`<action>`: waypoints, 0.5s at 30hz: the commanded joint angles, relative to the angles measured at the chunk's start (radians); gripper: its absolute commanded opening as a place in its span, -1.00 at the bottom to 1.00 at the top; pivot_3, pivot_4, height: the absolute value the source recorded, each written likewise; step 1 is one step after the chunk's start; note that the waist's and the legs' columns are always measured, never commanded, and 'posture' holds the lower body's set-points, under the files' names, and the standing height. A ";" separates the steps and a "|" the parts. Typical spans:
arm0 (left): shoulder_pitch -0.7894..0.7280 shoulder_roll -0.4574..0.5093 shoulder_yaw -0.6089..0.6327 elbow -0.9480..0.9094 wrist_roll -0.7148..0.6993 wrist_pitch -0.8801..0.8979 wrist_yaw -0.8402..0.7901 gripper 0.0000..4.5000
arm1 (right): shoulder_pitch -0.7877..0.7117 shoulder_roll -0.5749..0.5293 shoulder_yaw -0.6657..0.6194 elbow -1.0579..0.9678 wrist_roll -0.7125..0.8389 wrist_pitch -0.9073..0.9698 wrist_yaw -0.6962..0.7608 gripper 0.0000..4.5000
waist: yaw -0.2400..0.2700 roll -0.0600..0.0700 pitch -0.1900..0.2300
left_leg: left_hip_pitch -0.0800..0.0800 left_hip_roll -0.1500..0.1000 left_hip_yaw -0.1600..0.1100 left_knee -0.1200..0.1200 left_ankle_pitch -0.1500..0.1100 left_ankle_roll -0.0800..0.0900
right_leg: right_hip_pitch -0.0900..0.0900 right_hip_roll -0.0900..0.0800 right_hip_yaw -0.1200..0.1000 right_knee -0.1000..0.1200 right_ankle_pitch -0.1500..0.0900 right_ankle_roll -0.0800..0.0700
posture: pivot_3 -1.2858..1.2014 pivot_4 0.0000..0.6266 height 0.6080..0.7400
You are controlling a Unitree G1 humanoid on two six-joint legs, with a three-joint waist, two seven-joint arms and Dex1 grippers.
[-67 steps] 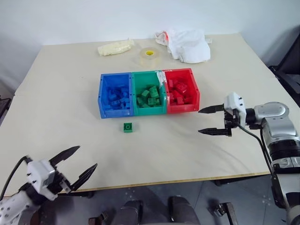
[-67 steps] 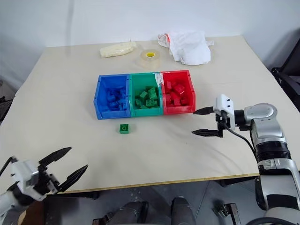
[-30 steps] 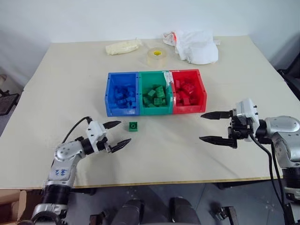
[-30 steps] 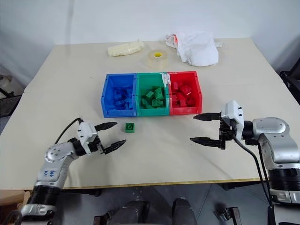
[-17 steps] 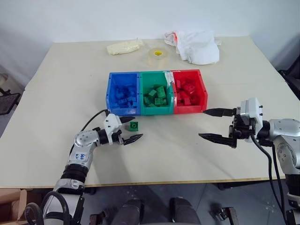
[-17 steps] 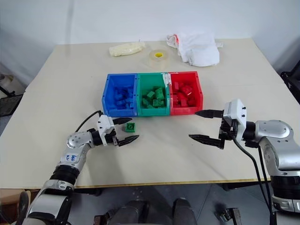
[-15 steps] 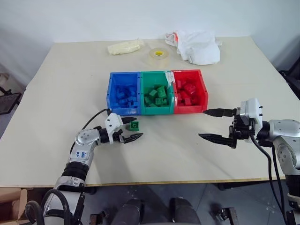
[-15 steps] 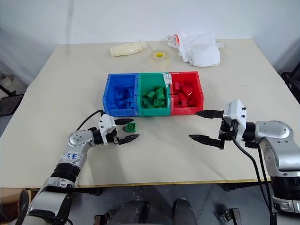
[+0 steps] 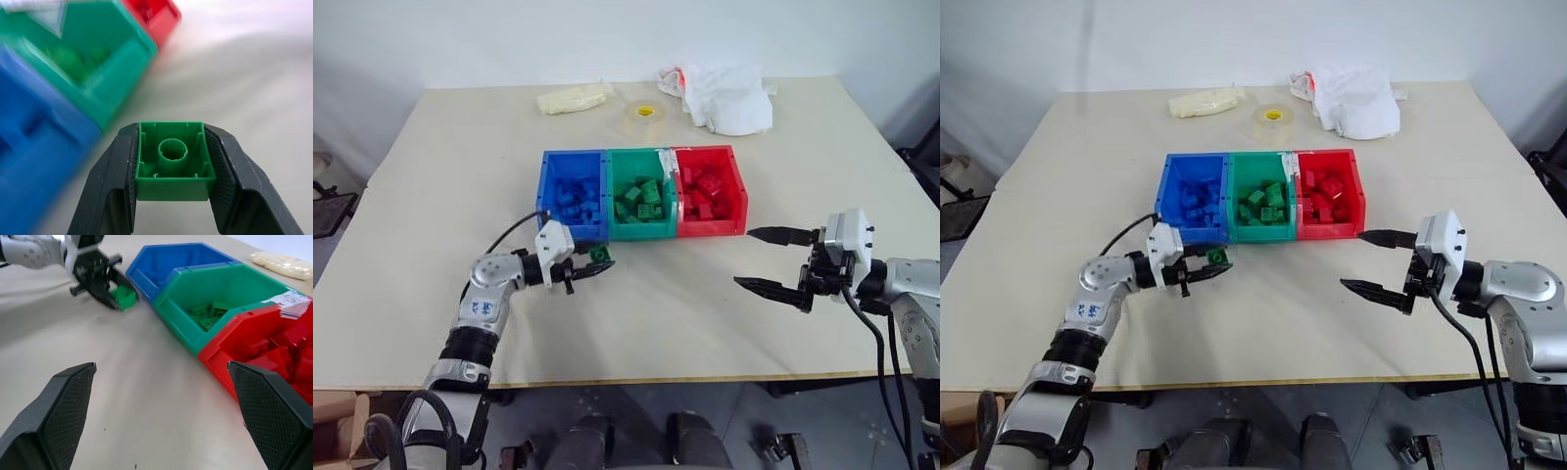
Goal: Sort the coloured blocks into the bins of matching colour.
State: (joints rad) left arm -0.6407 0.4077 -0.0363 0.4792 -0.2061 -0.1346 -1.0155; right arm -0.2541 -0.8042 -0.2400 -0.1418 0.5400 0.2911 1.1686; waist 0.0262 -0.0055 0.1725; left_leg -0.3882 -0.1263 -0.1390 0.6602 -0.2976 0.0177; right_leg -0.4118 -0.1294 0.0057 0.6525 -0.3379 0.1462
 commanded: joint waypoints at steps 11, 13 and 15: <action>-0.454 -0.122 0.010 0.403 0.100 -0.070 0.231 -0.34 | 0.004 0.027 -0.087 -0.031 0.005 -0.001 -0.175 1.00 | 0.001 -0.006 0.004 | -0.002 -0.001 0.000 0.002 0.000 0.001 | 0.000 0.003 -0.001 0.000 0.001 0.001 | 0.03 -0.52 1.00; -0.508 -0.139 0.003 0.501 0.123 -0.109 0.233 0.09 | -0.007 0.030 -0.080 -0.019 0.001 -0.007 -0.186 1.00 | -0.005 -0.007 0.004 | -0.002 -0.002 0.001 0.002 -0.001 0.001 | 0.000 0.003 -0.001 0.000 0.001 0.002 | 0.03 -0.52 1.00; -0.527 -0.149 0.004 0.541 0.128 -0.154 0.216 0.38 | -0.006 0.029 -0.075 -0.019 0.000 -0.014 -0.184 1.00 | -0.007 -0.007 0.004 | -0.002 -0.001 0.002 0.000 -0.001 0.001 | -0.001 0.003 0.000 0.000 0.001 0.002 | 0.03 -0.52 1.00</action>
State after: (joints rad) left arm -1.1501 0.2582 -0.0362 1.0006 -0.0873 -0.2438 -0.7954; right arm -0.2500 -0.7748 -0.2993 -0.1507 0.5357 0.2909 0.9892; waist 0.0190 -0.0123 0.1765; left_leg -0.3897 -0.1276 -0.1373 0.6600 -0.2984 0.0191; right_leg -0.4136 -0.1262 0.0055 0.6534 -0.3370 0.1483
